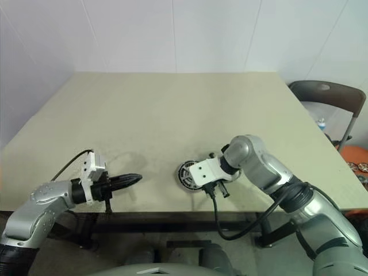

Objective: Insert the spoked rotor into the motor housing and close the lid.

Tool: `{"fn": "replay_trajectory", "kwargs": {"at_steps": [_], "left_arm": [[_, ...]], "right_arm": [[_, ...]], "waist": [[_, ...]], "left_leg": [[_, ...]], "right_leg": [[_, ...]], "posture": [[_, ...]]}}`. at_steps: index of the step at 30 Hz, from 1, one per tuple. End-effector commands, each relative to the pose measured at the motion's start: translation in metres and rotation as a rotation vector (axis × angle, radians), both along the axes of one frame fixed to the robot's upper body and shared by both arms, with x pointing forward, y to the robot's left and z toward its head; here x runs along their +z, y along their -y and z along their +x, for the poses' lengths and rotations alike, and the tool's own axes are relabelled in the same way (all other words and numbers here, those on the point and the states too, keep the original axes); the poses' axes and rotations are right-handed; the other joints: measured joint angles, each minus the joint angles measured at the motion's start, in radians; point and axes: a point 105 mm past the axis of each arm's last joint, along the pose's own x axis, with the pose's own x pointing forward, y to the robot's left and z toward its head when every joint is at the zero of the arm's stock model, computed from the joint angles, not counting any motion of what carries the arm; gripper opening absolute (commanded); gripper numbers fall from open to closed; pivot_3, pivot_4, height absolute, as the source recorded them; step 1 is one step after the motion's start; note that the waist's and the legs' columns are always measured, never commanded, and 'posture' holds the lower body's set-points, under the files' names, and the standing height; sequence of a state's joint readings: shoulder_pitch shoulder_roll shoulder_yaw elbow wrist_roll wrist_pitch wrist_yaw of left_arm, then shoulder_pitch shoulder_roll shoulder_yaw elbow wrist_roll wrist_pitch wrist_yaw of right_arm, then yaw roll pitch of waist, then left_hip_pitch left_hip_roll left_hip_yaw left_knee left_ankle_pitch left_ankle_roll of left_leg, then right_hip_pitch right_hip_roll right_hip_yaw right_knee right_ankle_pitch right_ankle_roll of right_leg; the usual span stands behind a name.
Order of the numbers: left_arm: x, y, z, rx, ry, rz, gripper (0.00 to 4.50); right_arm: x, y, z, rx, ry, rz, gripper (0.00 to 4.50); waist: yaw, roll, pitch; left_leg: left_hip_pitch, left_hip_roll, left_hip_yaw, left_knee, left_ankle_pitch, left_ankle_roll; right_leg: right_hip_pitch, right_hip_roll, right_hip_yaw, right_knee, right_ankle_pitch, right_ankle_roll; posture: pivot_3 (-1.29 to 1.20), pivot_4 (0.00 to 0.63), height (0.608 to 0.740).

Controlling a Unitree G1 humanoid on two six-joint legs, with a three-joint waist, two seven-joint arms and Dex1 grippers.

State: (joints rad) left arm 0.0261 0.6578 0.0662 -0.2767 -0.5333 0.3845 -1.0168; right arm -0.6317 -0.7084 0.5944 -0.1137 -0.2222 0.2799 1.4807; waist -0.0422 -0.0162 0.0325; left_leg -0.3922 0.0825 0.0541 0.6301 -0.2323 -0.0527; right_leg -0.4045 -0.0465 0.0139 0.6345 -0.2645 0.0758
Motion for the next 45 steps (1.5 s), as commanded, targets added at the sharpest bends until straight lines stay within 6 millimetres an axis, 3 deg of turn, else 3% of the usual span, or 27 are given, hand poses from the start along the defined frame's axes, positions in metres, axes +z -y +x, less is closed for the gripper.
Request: {"fn": "replay_trajectory", "kwargs": {"at_steps": [1, 8, 13, 17, 20, 23, 28, 30, 35, 40, 45], "left_arm": [[0.012, 0.001, 0.004, 0.0, 0.057, 0.036, 0.0], [0.008, 0.005, 0.006, 0.005, 0.04, 0.06, 0.0], [0.004, 0.009, 0.008, 0.006, 0.02, 0.058, 0.0], [0.002, 0.011, 0.008, 0.006, 0.011, 0.052, 0.0], [0.002, 0.011, 0.008, 0.006, 0.009, 0.046, 0.0], [0.002, 0.012, 0.009, 0.007, 0.012, 0.043, 0.0], [0.0, 0.011, 0.007, 0.013, 0.012, 0.041, 0.0], [-0.002, 0.011, 0.007, 0.013, 0.008, 0.036, 0.0], [-0.004, 0.012, 0.006, 0.011, 0.002, 0.029, 0.0], [-0.001, 0.015, 0.01, 0.002, 0.011, 0.032, 0.0], [-0.006, 0.015, 0.01, -0.004, -0.002, 0.041, 0.0]], "right_arm": [[-0.008, -0.004, -0.003, 0.001, -0.041, -0.001, 1.0], [0.007, -0.012, -0.006, -0.006, -0.091, 0.075, 3.36], [0.041, -0.03, 0.004, -0.041, -0.103, 0.234, 3.36], [0.072, -0.033, 0.036, -0.138, -0.002, 0.341, 3.36], [0.086, -0.02, 0.065, -0.225, 0.109, 0.342, 2.74], [0.084, 0.02, 0.092, -0.335, 0.22, 0.223, 1.72], [0.057, 0.097, 0.092, -0.46, 0.194, -0.022, 0.05], [0.048, 0.124, 0.085, -0.502, 0.161, -0.103, 0.05], [0.031, 0.158, 0.067, -0.557, 0.094, -0.177, 0.05], [0.014, 0.16, 0.038, -0.526, -0.038, -0.169, 0.05], [0.017, 0.138, 0.035, -0.527, -0.085, -0.057, 0.05]], "waist": [[-0.005, -0.001, 0.0], [-0.016, -0.001, -0.001], [-0.022, 0.0, 0.0], [-0.02, 0.0, 0.001], [-0.017, 0.0, 0.001], [-0.01, 0.0, 0.001], [-0.001, 0.001, 0.002], [-0.001, 0.001, 0.002], [-0.005, 0.005, 0.004], [-0.002, 0.005, 0.005], [-0.005, 0.005, 0.005]], "left_leg": [[0.0, 0.0, 0.0, 0.0, 0.0, 0.0], [0.002, 0.001, 0.0, 0.001, 0.0, 0.0], [0.001, 0.001, 0.0, 0.0, 0.0, 0.0], [-0.002, 0.0, 0.0, 0.0, 0.0, 0.0], [-0.002, 0.0, 0.0, 0.0, 0.0, 0.0], [-0.002, 0.0, 0.0, 0.0, 0.0, 0.0], [-0.004, -0.001, 0.001, -0.001, 0.0, 0.0], [-0.006, -0.001, 0.001, -0.001, 0.0, 0.0], [-0.006, -0.001, 0.001, -0.001, 0.0, 0.001], [-0.003, -0.001, 0.001, 0.001, 0.0, 0.001], [-0.001, -0.001, 0.001, 0.002, 0.0, 0.001]], "right_leg": [[0.0, 0.0, 0.0, 0.0, 0.0, 0.0], [0.001, 0.001, 0.0, 0.002, 0.0, 0.0], [0.0, 0.001, 0.0, 0.002, 0.0, 0.0], [0.0, 0.001, 0.001, 0.003, 0.0, 0.0], [0.0, 0.001, 0.001, 0.003, 0.0, 0.0], [-0.001, 0.0, 0.001, 0.002, 0.0, 0.0], [-0.002, -0.001, 0.001, -0.002, 0.0, 0.0], [-0.002, 0.0, 0.002, -0.001, 0.0, 0.0], [-0.002, 0.001, 0.002, 0.0, 0.0, 0.0], [0.001, 0.001, 0.003, 0.001, 0.0, 0.0], [0.001, 0.001, 0.004, 0.002, 0.0, 0.0]], "posture": [[0.0, 0.0, 0.74], [0.0, 0.0, 0.74], [0.0, 0.0, 0.74], [0.0, 0.0, 0.74], [0.0, 0.0, 0.74], [0.0, 0.0, 0.74], [0.0, 0.0, 0.74], [0.0, 0.0, 0.74], [0.0, 0.0, 0.74], [0.0, 0.0, 0.74], [0.0, 0.0, 0.74]]}}
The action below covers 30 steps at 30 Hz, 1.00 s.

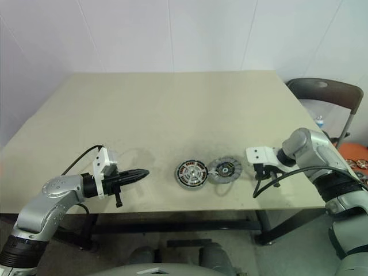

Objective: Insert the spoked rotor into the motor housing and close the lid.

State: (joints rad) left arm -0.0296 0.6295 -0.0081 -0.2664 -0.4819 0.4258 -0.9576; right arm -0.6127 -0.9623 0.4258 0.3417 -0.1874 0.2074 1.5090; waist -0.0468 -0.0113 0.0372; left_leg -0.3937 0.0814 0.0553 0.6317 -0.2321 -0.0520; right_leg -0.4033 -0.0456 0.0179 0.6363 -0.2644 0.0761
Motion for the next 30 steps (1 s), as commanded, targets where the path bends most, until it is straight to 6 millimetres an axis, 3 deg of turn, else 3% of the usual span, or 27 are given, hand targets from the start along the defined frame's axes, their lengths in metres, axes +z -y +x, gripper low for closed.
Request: {"fn": "replay_trajectory", "kwargs": {"at_steps": [1, 6, 12, 18, 24, 30], "left_arm": [[0.0, -0.001, 0.0, -0.013, 0.012, 0.012, 0.0], [-0.011, -0.004, -0.003, -0.014, -0.014, 0.032, 0.0], [-0.015, -0.005, -0.005, -0.006, -0.024, 0.035, 0.0], [-0.02, -0.007, -0.004, -0.005, -0.031, 0.038, 0.0], [-0.024, -0.01, -0.002, -0.004, -0.03, 0.044, 0.0], [-0.027, -0.011, -0.001, -0.002, -0.029, 0.048, 0.0]], "right_arm": [[0.023, -0.017, 0.007, 0.002, 0.054, 0.103, 0.05], [0.035, -0.032, 0.011, 0.006, 0.071, 0.187, 0.05], [0.07, -0.079, 0.01, 0.022, 0.045, 0.484, 0.05], [0.081, -0.106, 0.002, 0.013, -0.021, 0.662, 0.05], [0.066, -0.12, 0.009, -0.07, -0.035, 0.718, 0.05], [0.043, -0.147, 0.017, -0.205, -0.062, 0.842, 0.05]], "waist": [[0.001, 0.0, 0.0], [0.002, 0.0, 0.0], [0.002, 0.0, 0.0], [0.004, 0.0, 0.0], [0.002, -0.001, 0.0], [0.004, -0.001, 0.0]], "left_leg": [[0.001, 0.0, 0.0, 0.0, 0.0, 0.0], [0.001, 0.0, 0.0, -0.001, 0.0, 0.0], [0.001, 0.0, 0.0, 0.0, 0.0, 0.0], [0.0, 0.0, 0.0, -0.001, 0.0, 0.0], [0.0, 0.0, 0.0, -0.001, 0.0, 0.0], [0.0, 0.0, 0.0, -0.001, 0.0, 0.0]], "right_leg": [[0.0, 0.0, 0.0, 0.0, 0.0, 0.0], [0.0, 0.0, 0.0, 0.0, 0.0, 0.0], [0.0, 0.0, 0.0, 0.001, 0.0, 0.0], [0.0, 0.0, 0.0, 0.001, 0.0, 0.0], [0.0, 0.0, 0.0, 0.001, 0.0, 0.0], [-0.001, 0.0, 0.0, 0.003, 0.0, 0.0]], "posture": [[0.0, 0.0, 0.74], [0.0, 0.0, 0.74], [0.0, 0.0, 0.74], [0.0, 0.0, 0.74], [0.0, 0.0, 0.74], [0.0, 0.0, 0.74]]}}
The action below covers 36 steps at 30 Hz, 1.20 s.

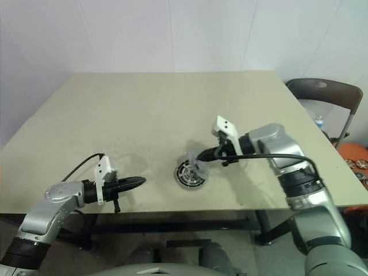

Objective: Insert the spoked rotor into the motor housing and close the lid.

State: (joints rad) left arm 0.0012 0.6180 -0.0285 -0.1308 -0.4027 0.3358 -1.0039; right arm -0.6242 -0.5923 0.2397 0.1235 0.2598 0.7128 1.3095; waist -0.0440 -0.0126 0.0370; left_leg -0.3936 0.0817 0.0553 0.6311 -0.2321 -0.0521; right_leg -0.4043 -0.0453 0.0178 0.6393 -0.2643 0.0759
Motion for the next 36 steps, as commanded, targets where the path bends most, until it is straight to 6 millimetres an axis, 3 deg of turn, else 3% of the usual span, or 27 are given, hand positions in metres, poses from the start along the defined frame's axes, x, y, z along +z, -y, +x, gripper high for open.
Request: {"fn": "replay_trajectory", "kwargs": {"at_steps": [1, 4, 11, 14, 22, 25, 36], "left_arm": [[0.005, 0.003, 0.001, -0.024, 0.035, -0.001, 0.0], [0.004, 0.001, 0.003, -0.019, 0.039, 0.004, 0.0], [-0.001, -0.005, 0.008, -0.014, 0.043, 0.024, 0.0], [-0.002, -0.006, 0.009, -0.013, 0.046, 0.025, 0.0], [-0.004, -0.006, 0.009, -0.004, 0.047, 0.03, 0.0], [-0.004, -0.007, 0.009, -0.001, 0.05, 0.03, 0.0], [0.003, -0.005, 0.015, 0.004, 0.072, 0.038, 0.0]], "right_arm": [[0.006, -0.01, 0.002, -0.05, -0.006, 0.087, 0.22], [-0.003, -0.009, -0.001, -0.066, -0.026, 0.064, 0.89], [0.005, -0.008, -0.004, -0.084, -0.075, 0.149, 3.33], [-0.001, -0.011, -0.005, -0.099, -0.082, 0.136, 4.36], [-0.019, -0.029, -0.017, -0.106, -0.114, 0.125, 4.48], [-0.035, -0.028, -0.013, -0.145, -0.082, 0.042, 4.48], [-0.051, -0.014, -0.015, -0.141, -0.03, -0.088, 4.48]], "waist": [[0.002, 0.0, 0.0], [0.003, 0.0, 0.0], [-0.001, 0.0, 0.0], [0.0, 0.0, 0.0], [-0.001, 0.0, 0.0], [0.0, 0.0, 0.0], [0.001, -0.003, -0.002]], "left_leg": [[-0.001, 0.0, 0.0, 0.0, 0.0, 0.0], [-0.001, 0.0, 0.0, 0.0, 0.0, 0.0], [0.0, 0.0, 0.0, 0.001, 0.0, 0.0], [0.0, 0.0, 0.0, 0.0, 0.0, 0.0], [0.0, 0.0, 0.0, 0.001, 0.0, 0.0], [0.0, 0.0, 0.0, 0.001, 0.0, 0.0], [0.001, 0.0, 0.0, 0.001, 0.0, 0.0]], "right_leg": [[0.0, 0.0, 0.0, 0.0, 0.0, 0.0], [0.0, 0.0, 0.0, 0.0, 0.0, 0.0], [0.0, 0.0, 0.0, 0.001, 0.0, 0.0], [-0.001, 0.0, 0.0, 0.002, 0.0, 0.0], [-0.001, 0.0, 0.0, 0.002, 0.0, 0.0], [-0.001, 0.0, 0.0, 0.002, 0.0, 0.0], [0.0, 0.0, 0.0, 0.002, 0.0, 0.0]], "posture": [[0.0, 0.0, 0.74], [0.0, 0.0, 0.74], [0.0, 0.0, 0.74], [0.0, 0.0, 0.74], [0.0, 0.0, 0.74], [0.0, 0.0, 0.74], [0.0, 0.0, 0.74]]}}
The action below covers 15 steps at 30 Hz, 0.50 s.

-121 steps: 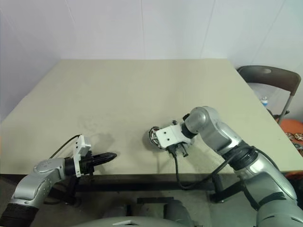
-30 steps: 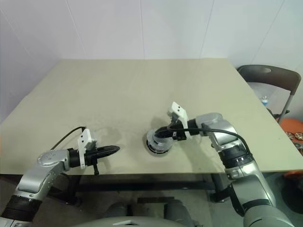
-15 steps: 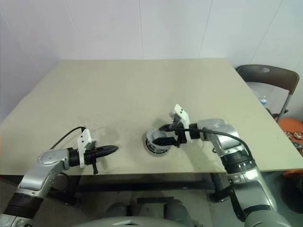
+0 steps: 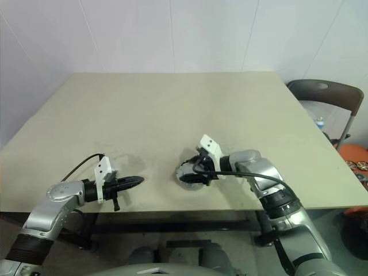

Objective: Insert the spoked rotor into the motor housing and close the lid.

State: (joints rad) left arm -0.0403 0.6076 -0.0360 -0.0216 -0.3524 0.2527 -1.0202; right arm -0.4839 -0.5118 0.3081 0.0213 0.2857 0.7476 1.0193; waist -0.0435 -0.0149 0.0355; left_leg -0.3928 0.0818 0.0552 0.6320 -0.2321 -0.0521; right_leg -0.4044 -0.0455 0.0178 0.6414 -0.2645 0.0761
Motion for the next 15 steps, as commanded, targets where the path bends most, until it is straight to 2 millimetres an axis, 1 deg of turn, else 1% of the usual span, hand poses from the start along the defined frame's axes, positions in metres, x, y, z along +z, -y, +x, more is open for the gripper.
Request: {"fn": "replay_trajectory", "kwargs": {"at_steps": [1, 3, 8, 12, 15], "left_arm": [[0.012, 0.003, 0.005, -0.01, 0.046, 0.005, 0.0], [0.012, 0.003, 0.006, -0.009, 0.047, 0.01, 0.0], [0.013, 0.004, 0.007, -0.009, 0.051, 0.012, 0.0], [0.013, 0.004, 0.008, -0.009, 0.052, 0.013, 0.0], [0.013, 0.004, 0.009, -0.006, 0.054, 0.016, 0.0]], "right_arm": [[-0.007, 0.011, -0.006, 0.006, -0.028, -0.047, 4.48], [-0.005, 0.013, -0.008, 0.012, -0.036, -0.038, 4.48], [-0.01, 0.019, -0.009, 0.0, -0.036, -0.052, 4.48], [-0.007, 0.014, -0.004, -0.019, -0.019, -0.022, 4.48], [0.003, 0.005, -0.003, -0.022, -0.031, 0.076, 4.48]], "waist": [[0.001, -0.001, 0.0], [0.001, -0.001, -0.001], [0.001, -0.003, -0.002], [0.001, -0.004, -0.002], [-0.001, -0.004, -0.003]], "left_leg": [[0.0, 0.0, 0.0, 0.0, 0.0, 0.0], [0.0, 0.0, 0.0, 0.0, 0.0, 0.0], [0.0, 0.0, 0.0, 0.0, 0.0, 0.0], [0.001, 0.0, 0.0, 0.0, 0.0, 0.0], [0.001, 0.0, 0.0, 0.0, 0.0, 0.0]], "right_leg": [[0.0, 0.0, 0.0, 0.0, 0.0, 0.0], [0.0, 0.0, 0.0, -0.001, 0.0, 0.0], [0.0, 0.0, 0.0, -0.001, 0.0, 0.0], [0.0, 0.0, 0.0, -0.001, 0.0, 0.0], [0.001, 0.0, 0.0, -0.001, 0.0, 0.0]], "posture": [[0.0, 0.0, 0.74], [0.0, 0.0, 0.74], [0.0, 0.0, 0.74], [0.0, 0.0, 0.74], [0.0, 0.0, 0.74]]}}
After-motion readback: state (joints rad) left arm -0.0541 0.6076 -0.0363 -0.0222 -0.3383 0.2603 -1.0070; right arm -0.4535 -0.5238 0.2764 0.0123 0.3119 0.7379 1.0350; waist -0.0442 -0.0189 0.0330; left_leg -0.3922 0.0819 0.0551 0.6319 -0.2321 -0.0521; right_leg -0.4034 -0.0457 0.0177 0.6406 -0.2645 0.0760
